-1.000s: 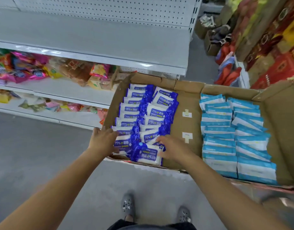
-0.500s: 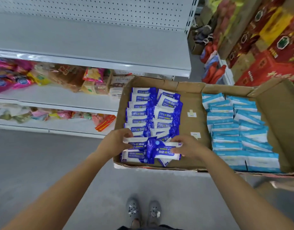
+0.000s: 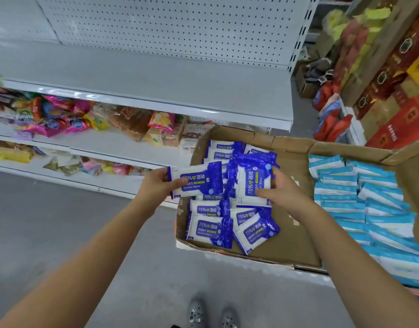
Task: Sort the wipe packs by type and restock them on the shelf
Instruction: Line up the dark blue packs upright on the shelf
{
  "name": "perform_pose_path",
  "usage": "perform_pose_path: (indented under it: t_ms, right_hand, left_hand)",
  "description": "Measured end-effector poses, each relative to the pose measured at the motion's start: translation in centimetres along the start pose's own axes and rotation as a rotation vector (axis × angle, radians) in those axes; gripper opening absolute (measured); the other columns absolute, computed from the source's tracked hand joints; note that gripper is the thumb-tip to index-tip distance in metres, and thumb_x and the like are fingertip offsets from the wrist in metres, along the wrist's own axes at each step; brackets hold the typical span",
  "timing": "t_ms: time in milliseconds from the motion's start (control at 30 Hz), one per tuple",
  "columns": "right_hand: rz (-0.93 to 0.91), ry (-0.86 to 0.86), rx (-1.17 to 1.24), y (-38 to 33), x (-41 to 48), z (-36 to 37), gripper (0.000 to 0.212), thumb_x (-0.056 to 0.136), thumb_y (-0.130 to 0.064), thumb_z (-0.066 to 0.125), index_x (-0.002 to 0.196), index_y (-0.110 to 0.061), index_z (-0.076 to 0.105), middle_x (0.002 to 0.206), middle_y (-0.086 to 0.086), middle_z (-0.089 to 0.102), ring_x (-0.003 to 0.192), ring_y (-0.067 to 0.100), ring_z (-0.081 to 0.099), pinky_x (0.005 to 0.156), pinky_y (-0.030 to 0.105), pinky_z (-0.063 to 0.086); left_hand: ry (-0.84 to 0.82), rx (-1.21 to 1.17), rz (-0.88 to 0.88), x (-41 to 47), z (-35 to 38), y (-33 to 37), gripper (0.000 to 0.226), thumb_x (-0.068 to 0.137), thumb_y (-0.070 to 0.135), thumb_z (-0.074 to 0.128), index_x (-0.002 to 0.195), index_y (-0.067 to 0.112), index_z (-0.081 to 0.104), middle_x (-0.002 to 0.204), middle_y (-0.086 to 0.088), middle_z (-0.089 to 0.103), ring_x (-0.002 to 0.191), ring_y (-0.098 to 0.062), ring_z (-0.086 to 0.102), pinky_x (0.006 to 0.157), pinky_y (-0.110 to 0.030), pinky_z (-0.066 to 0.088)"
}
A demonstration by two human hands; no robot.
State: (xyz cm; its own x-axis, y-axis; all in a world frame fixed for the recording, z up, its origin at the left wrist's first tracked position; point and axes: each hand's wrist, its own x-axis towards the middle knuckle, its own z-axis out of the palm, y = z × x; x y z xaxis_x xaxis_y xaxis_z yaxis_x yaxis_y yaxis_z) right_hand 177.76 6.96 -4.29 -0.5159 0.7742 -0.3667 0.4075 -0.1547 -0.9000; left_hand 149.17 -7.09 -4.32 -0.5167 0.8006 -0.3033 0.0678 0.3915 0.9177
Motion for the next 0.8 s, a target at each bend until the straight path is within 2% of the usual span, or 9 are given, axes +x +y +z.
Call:
perform_pose_path:
  t_ms: [100,167,267,367,500,567,633,700,800]
  right_hand:
    - [-0.053,-0.019,0.049,-1.8,1.1,2.0,0.043,0.081,-0.009,0.08,0.111,-0.029,0.056,0.104,-0.001,0.075,0.094,0.019,0.073,0.078,0.046,0.061]
    - [-0.061,-0.015,0.137,-3.0,2.0,3.8,0.032,0.086,-0.013,0.075,0.11,-0.027,0.058,0.098,0.001,0.077,0.089,0.022,0.074,0.076,0.047,0.061]
    - [-0.034,-0.006,0.255,-5.5,3.6,7.0,0.023,0.093,-0.022,0.068,0.115,-0.019,0.062,0.09,0.002,0.078,0.074,0.018,0.074,0.063,0.037,0.057]
    - [-0.031,-0.022,0.31,-8.1,5.8,10.6,0.025,0.092,-0.02,0.069,0.116,-0.019,0.062,0.096,0.007,0.077,0.078,0.022,0.074,0.063,0.039,0.057]
    - [-0.051,-0.043,0.355,-12.6,9.5,16.8,0.029,0.087,-0.01,0.072,0.115,-0.011,0.065,0.1,0.011,0.076,0.085,0.027,0.074,0.072,0.042,0.058]
    - [-0.113,-0.021,0.305,-14.7,11.2,19.7,0.032,0.083,-0.013,0.077,0.113,-0.009,0.069,0.101,0.009,0.077,0.09,0.026,0.072,0.075,0.036,0.053]
    - [-0.145,-0.021,0.285,-17.0,13.5,23.9,0.031,0.081,-0.014,0.079,0.11,-0.011,0.07,0.102,0.008,0.077,0.093,0.027,0.071,0.074,0.038,0.048]
    - [-0.147,-0.056,0.314,-19.3,15.6,27.7,0.029,0.082,-0.009,0.077,0.11,-0.01,0.069,0.102,0.011,0.076,0.094,0.031,0.07,0.076,0.042,0.053]
    - [-0.123,-0.073,0.4,-23.0,18.3,32.5,0.036,0.083,0.001,0.073,0.117,-0.002,0.064,0.104,0.019,0.074,0.091,0.033,0.071,0.072,0.039,0.061]
  left_hand:
    - [0.082,-0.04,-0.005,-0.2,-2.5,0.0,0.02,0.083,0.028,0.078,0.093,0.029,0.061,0.088,0.009,0.073,0.075,-0.007,0.074,0.06,-0.022,0.056]
    - [0.106,-0.043,-0.004,0.0,-4.3,-0.2,0.02,0.083,0.029,0.077,0.094,0.028,0.061,0.091,0.006,0.073,0.077,-0.009,0.074,0.063,-0.024,0.057]
    - [0.123,-0.06,-0.014,1.1,-7.5,-0.9,0.034,0.082,0.032,0.078,0.109,0.019,0.064,0.101,-0.001,0.075,0.089,-0.018,0.075,0.078,-0.037,0.062]
    - [0.146,-0.107,-0.021,2.4,-11.3,-1.4,0.045,0.081,0.032,0.078,0.119,0.013,0.063,0.107,-0.004,0.074,0.095,-0.021,0.073,0.085,-0.043,0.061]
    - [0.157,-0.166,-0.003,4.9,-18.4,-2.3,0.042,0.082,0.027,0.078,0.117,0.01,0.064,0.105,-0.006,0.075,0.094,-0.023,0.074,0.084,-0.041,0.061]
    - [0.156,-0.212,0.028,6.2,-21.8,-2.6,0.037,0.082,0.02,0.078,0.115,0.008,0.067,0.101,-0.007,0.078,0.091,-0.024,0.075,0.079,-0.038,0.062]
    - [0.171,-0.241,0.05,7.8,-26.7,-2.7,0.031,0.084,0.017,0.078,0.112,0.01,0.068,0.097,-0.005,0.078,0.088,-0.021,0.076,0.073,-0.033,0.063]
    - [0.19,-0.262,0.063,9.4,-31.4,-2.6,0.026,0.084,0.016,0.077,0.109,0.013,0.068,0.094,-0.003,0.079,0.084,-0.018,0.076,0.069,-0.029,0.062]
    - [0.201,-0.281,0.08,11.8,-38.0,-2.0,0.029,0.084,0.014,0.077,0.112,0.009,0.069,0.097,-0.007,0.078,0.083,-0.019,0.076,0.064,-0.025,0.059]
